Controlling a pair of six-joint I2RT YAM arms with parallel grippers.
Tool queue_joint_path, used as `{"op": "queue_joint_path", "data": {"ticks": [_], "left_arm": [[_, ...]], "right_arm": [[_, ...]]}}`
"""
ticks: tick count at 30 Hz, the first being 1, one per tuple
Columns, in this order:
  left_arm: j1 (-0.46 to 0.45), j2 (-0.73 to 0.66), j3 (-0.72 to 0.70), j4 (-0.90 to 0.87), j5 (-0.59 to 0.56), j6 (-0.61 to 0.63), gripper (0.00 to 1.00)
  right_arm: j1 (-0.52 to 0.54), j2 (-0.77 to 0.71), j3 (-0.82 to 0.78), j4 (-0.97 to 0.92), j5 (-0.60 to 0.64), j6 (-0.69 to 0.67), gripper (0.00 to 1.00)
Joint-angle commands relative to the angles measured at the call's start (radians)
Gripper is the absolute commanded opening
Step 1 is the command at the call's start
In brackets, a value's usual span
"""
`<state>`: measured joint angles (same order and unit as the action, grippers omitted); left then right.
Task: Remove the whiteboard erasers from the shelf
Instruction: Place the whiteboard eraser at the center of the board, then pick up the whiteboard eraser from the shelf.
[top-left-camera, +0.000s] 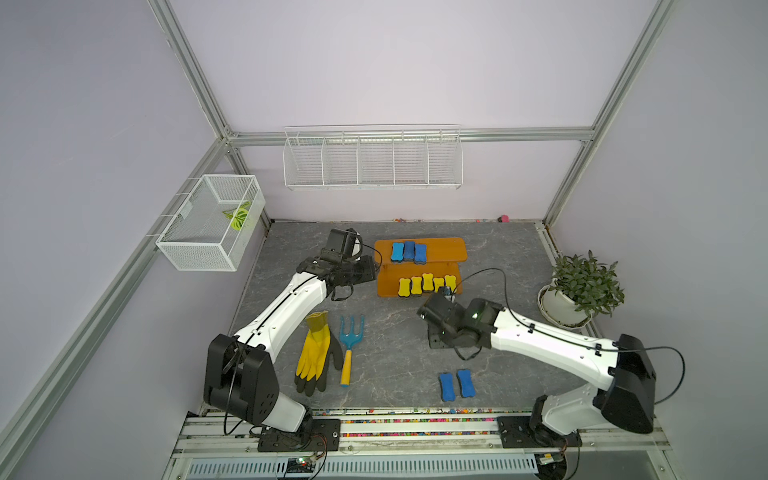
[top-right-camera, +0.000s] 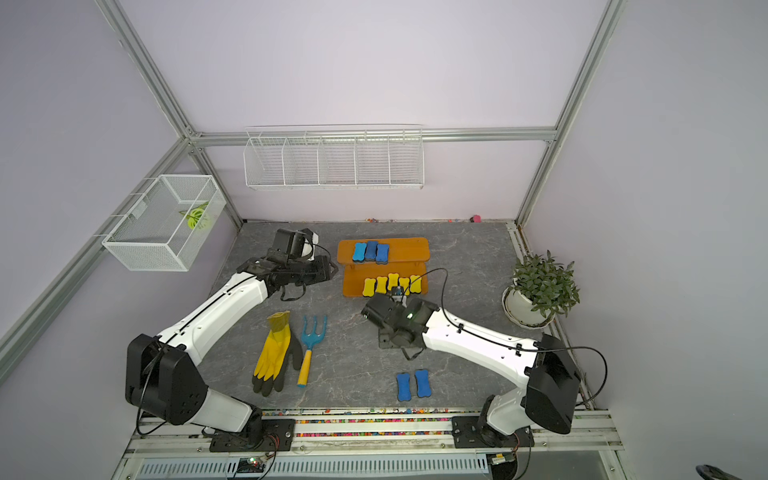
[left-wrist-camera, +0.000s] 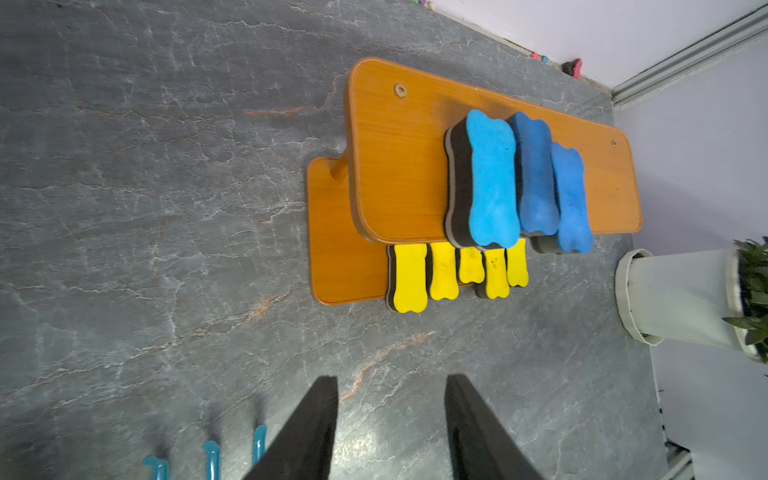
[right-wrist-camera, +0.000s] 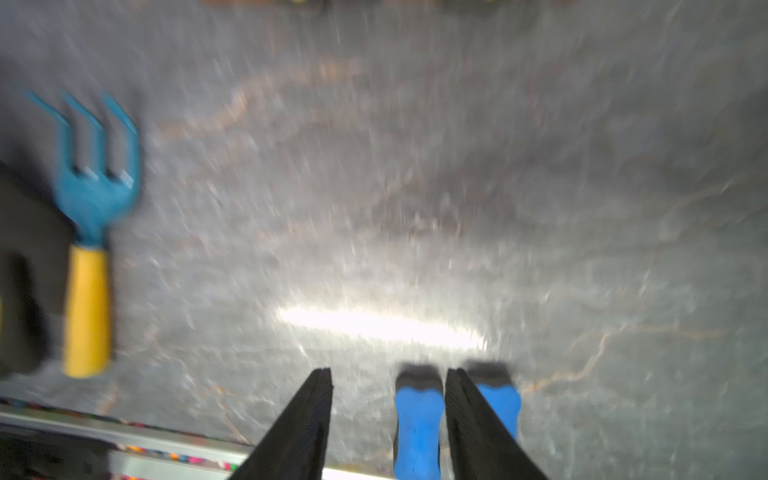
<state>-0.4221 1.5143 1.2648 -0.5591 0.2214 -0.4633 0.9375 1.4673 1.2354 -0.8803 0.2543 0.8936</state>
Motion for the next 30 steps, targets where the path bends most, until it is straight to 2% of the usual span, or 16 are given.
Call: {"op": "queue_joint_path", "data": {"ticks": [1, 5, 9, 18, 21, 27, 30], "left_arm": [[-0.004, 0.033, 0.062, -0.019, 0.034, -0.004, 0.44], [-0.004, 0.053, 0.111, -0.037, 0.028, 0.009, 0.43], [-0.003, 0.078, 0.142, -0.045, 0.028, 0.024, 0.42], [-0.003, 0.163, 0.243, -0.06, 0.102, 0.026, 0.39], [-0.003, 0.195, 0.301, -0.09, 0.127, 0.022, 0.38], [-0.003, 0.289, 0.415, -0.138, 0.154, 0.033, 0.3], [-0.003, 0.338, 0.479, -0.161, 0.159, 0.046, 0.3]], "right_arm": [[-0.117, 0.015, 0.078, 0.059, -0.042, -0.168, 0.51], [-0.255, 0.051, 0.153, 0.188, -0.132, -0.261, 0.5], [-0.366, 0.172, 0.292, 0.214, -0.231, -0.318, 0.49], [-0.459, 0.439, 0.603, 0.161, -0.395, -0.388, 0.46], [-0.476, 0.44, 0.609, 0.167, -0.407, -0.394, 0.46], [-0.491, 0.386, 0.504, 0.248, -0.437, -0.397, 0.46], [-0.501, 0.358, 0.458, 0.265, -0.446, -0.401, 0.46]]}}
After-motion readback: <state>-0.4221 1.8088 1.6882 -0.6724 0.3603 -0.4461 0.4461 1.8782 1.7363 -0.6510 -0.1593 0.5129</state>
